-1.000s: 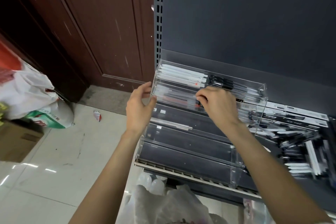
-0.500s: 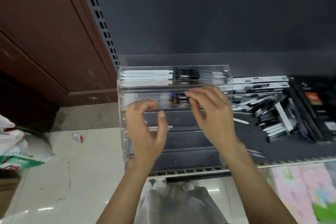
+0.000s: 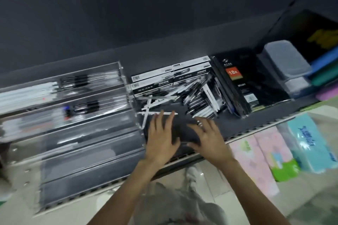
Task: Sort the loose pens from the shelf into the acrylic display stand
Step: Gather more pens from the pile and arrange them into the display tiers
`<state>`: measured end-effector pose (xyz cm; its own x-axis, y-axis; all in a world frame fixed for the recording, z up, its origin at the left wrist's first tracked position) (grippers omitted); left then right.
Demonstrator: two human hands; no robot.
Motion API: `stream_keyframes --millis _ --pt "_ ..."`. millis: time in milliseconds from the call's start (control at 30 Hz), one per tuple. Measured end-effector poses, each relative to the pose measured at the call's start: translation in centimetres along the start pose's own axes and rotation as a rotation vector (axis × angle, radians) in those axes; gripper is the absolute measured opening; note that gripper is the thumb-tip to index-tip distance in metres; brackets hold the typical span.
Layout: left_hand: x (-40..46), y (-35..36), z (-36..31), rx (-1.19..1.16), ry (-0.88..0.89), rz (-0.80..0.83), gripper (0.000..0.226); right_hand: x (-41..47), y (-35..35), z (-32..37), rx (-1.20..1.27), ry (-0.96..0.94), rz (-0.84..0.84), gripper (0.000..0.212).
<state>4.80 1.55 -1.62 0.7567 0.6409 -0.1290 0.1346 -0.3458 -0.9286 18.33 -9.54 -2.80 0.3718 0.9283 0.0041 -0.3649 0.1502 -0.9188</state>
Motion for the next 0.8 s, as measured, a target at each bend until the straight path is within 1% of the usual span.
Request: stream_keyframes --millis 67,133,200,233,300,467,533,600,700,800 --pt "2.0 0.8 0.6 0.001 -0.165 -0.066 0.083 1.3 0.8 -0.1 -0.012 -0.081 0.123 0.082" --pt "3.7 1.0 1.6 0.0 -0.314 -0.107 0.085 2.5 1.5 0.3 -0.048 -0.169 0.217 0.086" --pt "4.9 0.8 2.1 0.031 -0.428 -0.041 0.087 3.8 1.8 0.5 -0.046 -0.235 0.258 0.082" --pt "5.3 0.8 2.0 0.064 -0.461 0.005 0.089 4.5 1.8 0.4 -0.038 -0.24 0.278 0.081" --pt "5.9 0.6 1.5 0.126 -0.498 0.084 0.094 5.7 1.6 0.0 -0.025 -0.228 0.262 0.078" --pt "6.2 0.1 0.6 0.187 -0.524 0.213 0.115 7.8 1.8 -1.0 0.009 -0.212 0.223 0.072" --pt "5.8 0.1 0.4 0.196 -0.5 0.28 0.119 8.2 1.9 -1.2 -0.005 -0.227 0.199 0.069" --pt "5.3 0.3 0.1 0.275 -0.446 0.324 0.121 8.5 2.0 -1.2 -0.024 -0.236 0.174 0.067" --pt "4.7 0.7 -0.1 0.371 -0.361 0.351 0.114 8.9 1.9 -1.5 -0.029 -0.223 0.136 0.058" --pt "4.8 0.9 -0.4 0.341 -0.349 0.285 0.091 9.4 1.5 -1.8 -0.041 -0.213 0.113 0.05"
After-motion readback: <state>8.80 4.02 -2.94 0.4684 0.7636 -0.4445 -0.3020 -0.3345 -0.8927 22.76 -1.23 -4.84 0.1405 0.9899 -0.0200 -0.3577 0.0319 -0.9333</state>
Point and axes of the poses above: each hand's wrist, its own x-axis towards the middle knuckle, its own y-axis out of the palm, z = x × y, the point moved 1 cm from there along x, towards the middle knuckle, and after that the axes turned 6 degrees about x, right-handed, at the moved point
